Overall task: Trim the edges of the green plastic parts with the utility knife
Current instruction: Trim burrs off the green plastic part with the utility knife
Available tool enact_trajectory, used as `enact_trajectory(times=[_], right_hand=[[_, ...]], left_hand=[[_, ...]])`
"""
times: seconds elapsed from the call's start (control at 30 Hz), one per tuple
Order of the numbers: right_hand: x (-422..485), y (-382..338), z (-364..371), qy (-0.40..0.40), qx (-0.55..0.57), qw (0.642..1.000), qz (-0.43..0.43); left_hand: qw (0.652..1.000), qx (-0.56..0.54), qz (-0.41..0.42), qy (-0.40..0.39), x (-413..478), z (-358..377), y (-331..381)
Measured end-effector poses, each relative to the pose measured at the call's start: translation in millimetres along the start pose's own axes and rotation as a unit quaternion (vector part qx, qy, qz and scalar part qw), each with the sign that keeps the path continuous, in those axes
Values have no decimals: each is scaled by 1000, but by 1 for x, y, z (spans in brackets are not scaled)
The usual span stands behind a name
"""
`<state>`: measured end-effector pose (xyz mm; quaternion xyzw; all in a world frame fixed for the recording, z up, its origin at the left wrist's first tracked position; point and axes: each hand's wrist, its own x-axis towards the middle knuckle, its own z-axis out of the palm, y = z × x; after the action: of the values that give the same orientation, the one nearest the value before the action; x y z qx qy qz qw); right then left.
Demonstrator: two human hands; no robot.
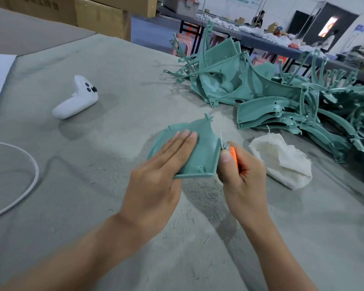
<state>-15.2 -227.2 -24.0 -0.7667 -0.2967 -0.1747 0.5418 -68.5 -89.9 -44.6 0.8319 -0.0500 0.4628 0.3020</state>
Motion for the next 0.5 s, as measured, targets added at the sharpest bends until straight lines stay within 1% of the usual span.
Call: enact_trajectory(times=[0.1,0.17,0.27,0.37,0.5], right_hand=[[4,5,-5,24,31,998,46],[2,5,-9,25,52,997,44],[-5,0,-11,-8,36,999,-17],[-11,-9,-7,-36,-6,996,-82],[-14,-14,-3,-55,-7,994,-97]], left_hand=[[1000,0,-3,-13,0,0,3],[1000,-2,-15,-2,2,0,3],[999,-1,-29,28,5,-3,3],[998,-15,-46,32,5,-3,2],[999,-26,-45,12,5,-5,0]])
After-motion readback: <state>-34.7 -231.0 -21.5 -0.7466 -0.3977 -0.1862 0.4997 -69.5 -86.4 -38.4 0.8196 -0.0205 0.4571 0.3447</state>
